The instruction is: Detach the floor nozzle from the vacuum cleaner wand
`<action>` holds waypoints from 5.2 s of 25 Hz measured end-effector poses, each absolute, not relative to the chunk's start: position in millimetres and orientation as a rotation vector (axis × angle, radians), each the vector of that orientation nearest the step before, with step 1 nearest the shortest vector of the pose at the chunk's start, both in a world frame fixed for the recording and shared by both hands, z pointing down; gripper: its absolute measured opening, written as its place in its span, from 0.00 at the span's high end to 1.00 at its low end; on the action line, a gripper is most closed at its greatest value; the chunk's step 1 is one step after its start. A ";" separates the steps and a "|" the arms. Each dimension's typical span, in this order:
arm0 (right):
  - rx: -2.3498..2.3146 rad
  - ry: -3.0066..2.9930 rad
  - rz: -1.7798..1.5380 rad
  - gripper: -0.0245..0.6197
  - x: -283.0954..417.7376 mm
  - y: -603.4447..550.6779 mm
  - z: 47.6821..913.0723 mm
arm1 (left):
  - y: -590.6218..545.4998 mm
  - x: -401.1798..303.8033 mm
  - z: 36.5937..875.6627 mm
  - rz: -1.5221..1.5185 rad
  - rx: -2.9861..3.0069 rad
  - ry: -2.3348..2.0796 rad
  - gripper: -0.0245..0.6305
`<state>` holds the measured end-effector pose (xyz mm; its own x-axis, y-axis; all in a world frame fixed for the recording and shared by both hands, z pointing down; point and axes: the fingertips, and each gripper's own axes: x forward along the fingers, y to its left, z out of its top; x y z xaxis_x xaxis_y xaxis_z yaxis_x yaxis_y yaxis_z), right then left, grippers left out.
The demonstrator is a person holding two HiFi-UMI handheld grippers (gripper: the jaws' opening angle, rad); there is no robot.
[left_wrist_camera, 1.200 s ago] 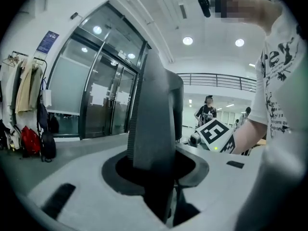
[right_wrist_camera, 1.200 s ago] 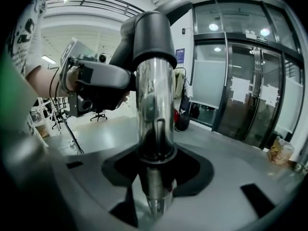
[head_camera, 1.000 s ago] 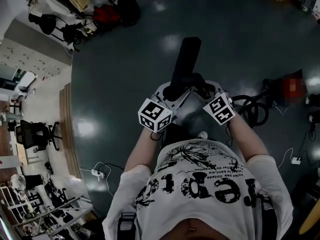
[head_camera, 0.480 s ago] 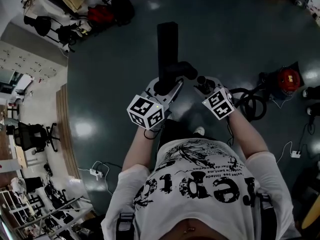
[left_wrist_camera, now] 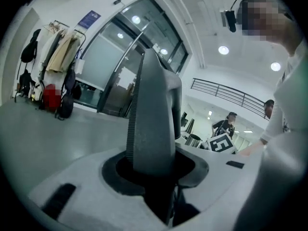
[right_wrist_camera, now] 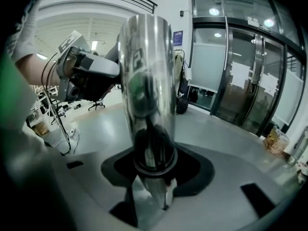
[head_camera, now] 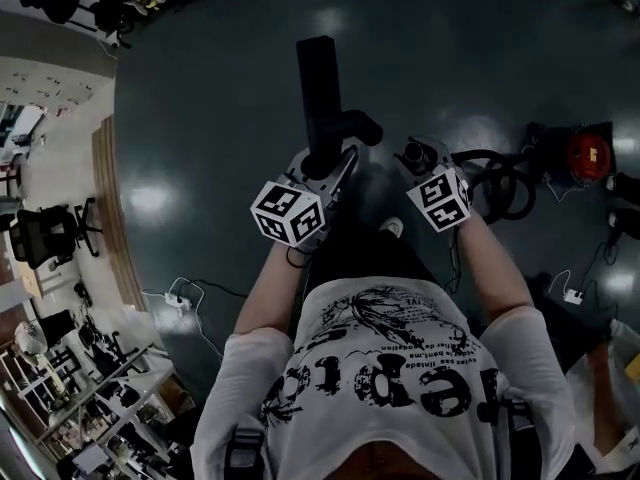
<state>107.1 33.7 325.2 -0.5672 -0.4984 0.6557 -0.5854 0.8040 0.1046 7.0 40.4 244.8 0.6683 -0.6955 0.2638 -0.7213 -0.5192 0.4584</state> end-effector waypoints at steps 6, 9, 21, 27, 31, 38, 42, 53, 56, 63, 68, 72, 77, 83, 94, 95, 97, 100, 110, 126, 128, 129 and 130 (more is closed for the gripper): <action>0.718 -2.180 0.207 0.69 65.0 -8.6 419.0 | 1.2 -35.8 345.0 0.045 2.172 -1.040 0.76; 0.687 -2.130 0.247 0.69 50.3 -35.0 467.3 | -23.7 -61.0 395.7 0.069 2.103 -1.029 0.76; 0.652 -2.002 0.302 0.69 6.3 -102.2 662.0 | -108.2 -138.1 601.2 0.145 1.889 -1.039 0.76; 0.655 -1.997 0.265 0.69 -11.8 -138.9 749.6 | -136.1 -157.7 708.6 0.150 1.802 -1.041 0.76; 0.603 -1.993 0.256 0.69 -45.2 -158.2 810.0 | -153.8 -164.2 770.1 0.049 1.734 -1.044 0.76; 0.585 -1.920 0.258 0.69 -68.2 -181.4 946.2 | -179.4 -196.1 916.2 -0.046 1.674 -1.090 0.76; 0.577 -1.911 0.258 0.69 -62.2 -176.9 1024.5 | -173.5 -209.3 1006.3 -0.031 1.671 -1.077 0.76; 0.480 -1.900 0.331 0.69 -70.6 -143.4 1158.4 | -151.9 -214.8 1149.5 -0.007 1.643 -0.968 0.76; 0.441 -1.878 0.372 0.69 -72.7 -138.7 1180.9 | -138.6 -219.8 1179.8 0.053 1.603 -0.978 0.75; 0.423 -1.868 0.431 0.68 -71.2 -136.6 1209.7 | -129.8 -218.6 1207.3 0.139 1.563 -0.989 0.75; 0.454 -1.874 0.436 0.65 -73.0 -137.9 1206.6 | -135.3 -219.9 1198.0 0.148 1.613 -1.022 0.66; 0.493 -1.918 0.488 0.63 -74.1 -146.4 1188.0 | -143.7 -236.0 1192.4 0.329 1.696 -1.138 0.37; 0.638 -2.081 0.649 0.63 -80.6 -169.1 1147.9 | -150.0 -244.8 1162.9 0.275 1.719 -1.195 0.30; 0.978 -2.179 0.673 0.95 -67.3 -199.4 1045.8 | -162.7 -251.6 1065.1 0.272 1.740 -1.365 0.66; 1.203 -2.380 0.606 0.96 -69.4 -149.7 652.3 | -120.7 -244.6 658.7 0.247 2.081 -1.436 0.96; 1.222 -2.386 0.582 0.96 -68.1 -140.7 613.0 | -110.9 -244.4 617.7 0.237 2.098 -1.436 0.96; 1.261 -2.395 0.554 0.96 -62.0 -117.1 536.1 | -85.2 -242.3 536.3 0.194 2.125 -1.436 0.96; 1.306 -2.444 0.483 0.96 -59.4 -69.4 431.1 | -36.7 -242.2 426.2 0.152 2.194 -1.463 0.96; 1.408 -2.627 0.318 0.96 -14.8 55.8 191.4 | 100.4 -188.7 186.6 0.057 2.321 -1.575 0.96; 1.209 -2.778 0.178 0.96 85.3 144.0 137.5 | 180.8 -74.8 107.8 -0.018 2.390 -1.769 0.96; 1.183 -2.787 0.169 0.96 92.0 150.3 141.5 | 186.2 -66.3 113.6 -0.025 2.373 -1.784 0.96; 1.172 -2.791 0.161 0.96 95.8 153.1 143.2 | 188.8 -61.7 116.8 -0.030 2.365 -1.791 0.96; 1.162 -2.795 0.151 0.96 100.0 154.8 144.5 | 191.0 -56.7 119.9 -0.035 2.359 -1.797 0.96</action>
